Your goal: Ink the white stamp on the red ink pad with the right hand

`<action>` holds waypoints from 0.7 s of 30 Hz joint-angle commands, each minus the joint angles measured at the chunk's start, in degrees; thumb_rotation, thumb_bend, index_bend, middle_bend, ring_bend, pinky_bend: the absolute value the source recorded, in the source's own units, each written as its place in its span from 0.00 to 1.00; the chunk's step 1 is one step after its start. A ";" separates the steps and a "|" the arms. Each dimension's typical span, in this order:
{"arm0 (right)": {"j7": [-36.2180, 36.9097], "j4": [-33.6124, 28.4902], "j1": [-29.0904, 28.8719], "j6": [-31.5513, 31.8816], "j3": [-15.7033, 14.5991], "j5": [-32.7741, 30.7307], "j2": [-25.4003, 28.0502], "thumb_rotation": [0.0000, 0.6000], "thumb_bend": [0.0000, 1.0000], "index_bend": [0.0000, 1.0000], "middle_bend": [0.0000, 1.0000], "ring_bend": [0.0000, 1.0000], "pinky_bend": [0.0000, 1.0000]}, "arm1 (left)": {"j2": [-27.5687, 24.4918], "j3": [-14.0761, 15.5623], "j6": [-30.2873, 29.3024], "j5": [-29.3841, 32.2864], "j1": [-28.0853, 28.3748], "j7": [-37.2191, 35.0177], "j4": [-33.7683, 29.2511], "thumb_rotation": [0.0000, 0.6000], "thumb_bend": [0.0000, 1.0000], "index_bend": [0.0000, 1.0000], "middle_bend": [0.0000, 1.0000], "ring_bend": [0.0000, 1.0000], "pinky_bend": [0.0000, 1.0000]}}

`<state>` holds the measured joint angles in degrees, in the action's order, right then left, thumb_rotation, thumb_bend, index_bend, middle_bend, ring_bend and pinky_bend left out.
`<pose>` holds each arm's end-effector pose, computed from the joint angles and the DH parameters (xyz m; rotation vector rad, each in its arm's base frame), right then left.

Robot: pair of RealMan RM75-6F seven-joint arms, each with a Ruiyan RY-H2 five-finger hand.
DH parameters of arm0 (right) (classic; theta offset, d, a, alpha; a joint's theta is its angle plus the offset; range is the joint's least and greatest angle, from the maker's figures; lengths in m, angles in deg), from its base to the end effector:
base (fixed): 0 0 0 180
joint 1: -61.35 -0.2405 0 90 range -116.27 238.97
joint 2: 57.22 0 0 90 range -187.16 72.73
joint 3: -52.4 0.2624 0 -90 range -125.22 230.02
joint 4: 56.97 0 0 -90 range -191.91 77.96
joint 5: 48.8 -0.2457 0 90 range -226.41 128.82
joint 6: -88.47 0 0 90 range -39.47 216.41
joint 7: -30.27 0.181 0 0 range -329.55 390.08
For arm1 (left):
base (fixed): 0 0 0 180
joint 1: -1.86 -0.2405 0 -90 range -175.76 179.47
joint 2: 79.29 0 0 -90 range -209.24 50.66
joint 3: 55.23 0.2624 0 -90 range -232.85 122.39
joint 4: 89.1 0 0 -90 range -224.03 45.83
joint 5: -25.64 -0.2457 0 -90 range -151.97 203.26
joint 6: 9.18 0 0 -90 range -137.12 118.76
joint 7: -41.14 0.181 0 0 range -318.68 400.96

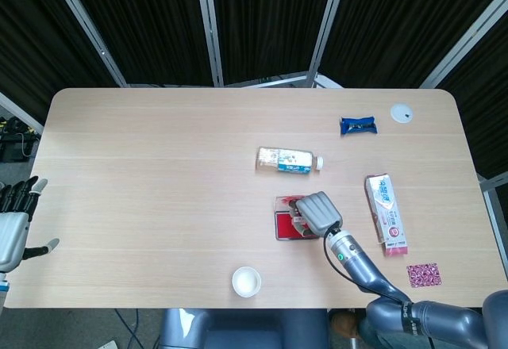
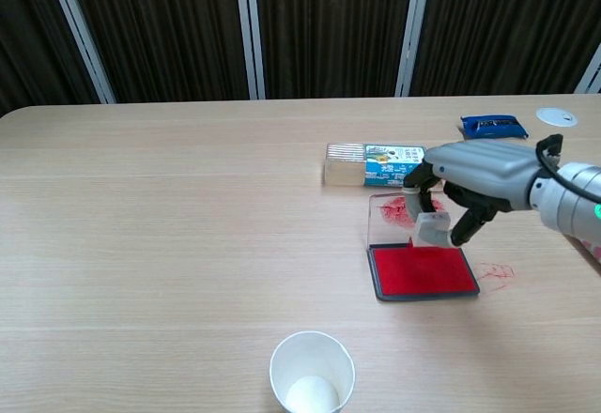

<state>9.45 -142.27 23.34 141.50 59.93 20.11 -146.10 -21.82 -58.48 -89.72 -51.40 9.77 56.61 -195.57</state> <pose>-0.1650 -0.3568 -0.0811 1.9616 -0.9376 0.8534 -0.3012 0.2330 0.1367 -1.4107 -0.8954 -0.7232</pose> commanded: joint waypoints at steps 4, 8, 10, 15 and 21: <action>2.17 -2.32 1.30 1.14 0.44 -0.52 4.76 1.00 0.38 0.52 0.56 0.86 0.96 | -0.22 0.14 -0.33 -0.47 -0.18 -0.30 -0.23 1.00 0.00 0.00 0.00 0.00 0.00; 3.48 -0.63 2.40 1.04 -0.69 -0.79 5.77 1.00 0.38 0.52 0.56 0.86 0.96 | -0.23 0.28 -0.52 -0.80 -0.29 -0.31 -0.31 1.00 0.00 0.00 0.00 0.00 0.00; 4.18 0.83 2.96 0.78 -1.40 -1.01 5.77 1.00 0.38 0.52 0.56 0.86 0.96 | -0.19 0.39 -0.51 -0.99 -0.29 -0.17 -0.38 1.00 0.00 0.00 0.00 0.00 0.00; 6.05 4.71 3.96 0.30 -2.73 -0.78 4.88 1.00 0.38 0.52 0.56 0.86 0.96 | 0.02 0.53 -0.58 -1.28 -0.27 0.39 -0.61 1.00 0.00 0.00 0.00 0.00 0.00; 8.90 8.09 4.85 0.33 -3.67 0.64 3.87 1.00 0.38 0.52 0.56 0.86 0.96 | 0.30 0.48 -0.36 -0.92 -0.13 1.02 -0.70 1.00 0.00 0.00 0.00 0.00 0.00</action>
<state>17.75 -134.71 27.88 141.84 56.57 20.31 -141.93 -21.54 -57.98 -90.10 -52.36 9.62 57.61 -196.28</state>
